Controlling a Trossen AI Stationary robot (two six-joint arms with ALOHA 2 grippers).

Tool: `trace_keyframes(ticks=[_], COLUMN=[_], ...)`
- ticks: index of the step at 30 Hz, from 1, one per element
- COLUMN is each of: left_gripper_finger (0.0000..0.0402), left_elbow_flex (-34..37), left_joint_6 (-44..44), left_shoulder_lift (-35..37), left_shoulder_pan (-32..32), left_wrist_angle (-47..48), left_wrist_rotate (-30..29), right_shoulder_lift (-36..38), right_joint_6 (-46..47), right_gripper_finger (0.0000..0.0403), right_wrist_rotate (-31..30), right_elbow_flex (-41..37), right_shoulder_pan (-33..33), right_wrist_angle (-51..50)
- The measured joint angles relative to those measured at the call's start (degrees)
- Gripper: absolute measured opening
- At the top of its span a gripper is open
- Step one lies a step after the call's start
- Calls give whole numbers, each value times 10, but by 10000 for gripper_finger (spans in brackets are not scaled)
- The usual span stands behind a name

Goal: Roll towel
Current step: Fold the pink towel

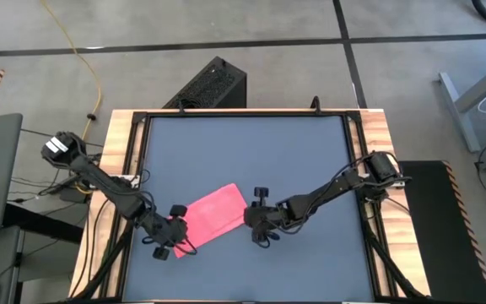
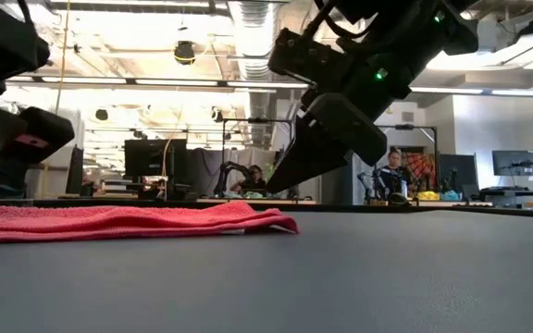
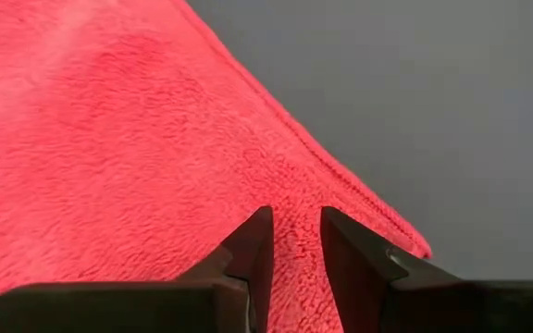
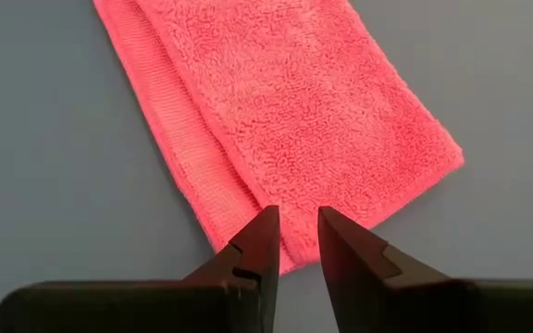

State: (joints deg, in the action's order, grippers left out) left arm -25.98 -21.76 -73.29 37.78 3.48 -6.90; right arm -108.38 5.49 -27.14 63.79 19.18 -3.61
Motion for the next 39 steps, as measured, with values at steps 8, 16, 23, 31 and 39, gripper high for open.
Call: trace_keyframes(ticks=[8,16,23,31,39], left_gripper_finger=[135,159,159,159,159], left_elbow_flex=[-20,-21,-21,-21,-21], left_joint_6=[21,19,11,10,-30], left_shoulder_lift=[-40,-40,-40,-40,-40], left_shoulder_pan=[15,15,16,16,15], left_wrist_angle=[-17,-9,6,4,2], left_wrist_rotate=[-17,-12,-10,-13,-10], right_shoulder_lift=[-8,-34,-35,-34,-35], right_joint_6=[-29,-86,-106,-137,-178], right_gripper_finger=[104,104,104,104,104], right_wrist_rotate=[4,3,6,19,31], right_elbow_flex=[0,1,0,0,0], right_shoulder_pan=[2,-10,-11,-14,-25], right_wrist_angle=[15,48,39,29,24])
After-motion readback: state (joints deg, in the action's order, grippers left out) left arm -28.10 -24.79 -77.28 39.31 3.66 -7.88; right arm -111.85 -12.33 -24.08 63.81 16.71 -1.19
